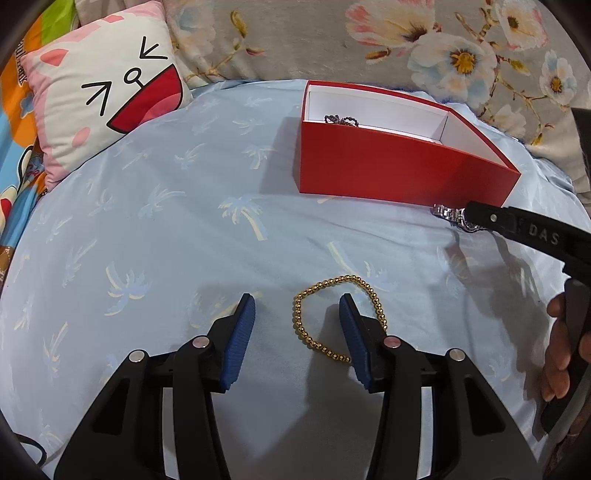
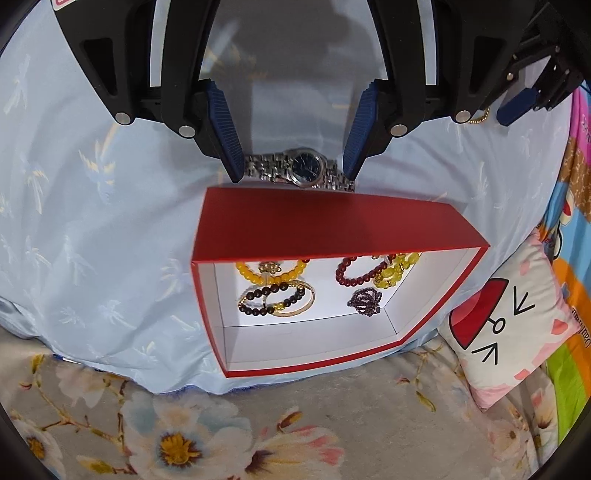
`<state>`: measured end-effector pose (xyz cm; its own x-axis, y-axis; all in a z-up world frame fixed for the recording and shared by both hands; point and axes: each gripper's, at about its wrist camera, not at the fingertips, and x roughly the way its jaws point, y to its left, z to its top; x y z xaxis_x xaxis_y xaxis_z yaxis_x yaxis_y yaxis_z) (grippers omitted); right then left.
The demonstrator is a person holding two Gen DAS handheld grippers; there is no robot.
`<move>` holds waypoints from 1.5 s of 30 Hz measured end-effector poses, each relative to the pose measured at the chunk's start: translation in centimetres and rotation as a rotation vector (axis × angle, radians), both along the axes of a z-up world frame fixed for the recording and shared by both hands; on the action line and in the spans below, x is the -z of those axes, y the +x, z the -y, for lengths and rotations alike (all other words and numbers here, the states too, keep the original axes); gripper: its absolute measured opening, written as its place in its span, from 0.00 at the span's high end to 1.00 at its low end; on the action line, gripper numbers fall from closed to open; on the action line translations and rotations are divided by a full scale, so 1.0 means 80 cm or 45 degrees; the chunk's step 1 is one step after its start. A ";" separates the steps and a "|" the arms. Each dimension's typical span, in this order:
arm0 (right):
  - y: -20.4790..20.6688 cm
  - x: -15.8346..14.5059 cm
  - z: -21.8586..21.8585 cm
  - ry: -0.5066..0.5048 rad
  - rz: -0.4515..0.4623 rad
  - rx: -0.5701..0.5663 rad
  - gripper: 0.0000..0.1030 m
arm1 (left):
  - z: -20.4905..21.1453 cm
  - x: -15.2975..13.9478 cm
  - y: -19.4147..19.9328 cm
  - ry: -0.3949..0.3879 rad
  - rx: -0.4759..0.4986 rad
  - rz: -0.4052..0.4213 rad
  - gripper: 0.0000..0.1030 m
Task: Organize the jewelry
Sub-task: 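Grasp the gold bead chain bracelet with the left tool while the right grasps the silver watch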
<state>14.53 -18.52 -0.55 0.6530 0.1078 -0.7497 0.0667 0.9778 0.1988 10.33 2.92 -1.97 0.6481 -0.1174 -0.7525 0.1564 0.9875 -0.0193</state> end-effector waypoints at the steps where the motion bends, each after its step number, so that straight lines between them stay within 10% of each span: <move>1: 0.002 0.001 -0.002 -0.005 -0.005 -0.007 0.47 | 0.000 0.000 0.000 0.001 0.000 0.000 0.56; 7: 0.000 0.008 -0.020 -0.039 -0.049 -0.074 0.45 | 0.004 -0.001 0.008 -0.020 0.018 0.001 0.56; 20: -0.002 -0.007 -0.009 -0.024 0.003 -0.039 0.46 | 0.025 -0.004 0.073 0.002 0.051 -0.019 0.94; 45: 0.025 0.003 -0.024 -0.084 -0.030 -0.139 0.48 | 0.025 -0.002 0.084 -0.062 0.054 -0.009 0.96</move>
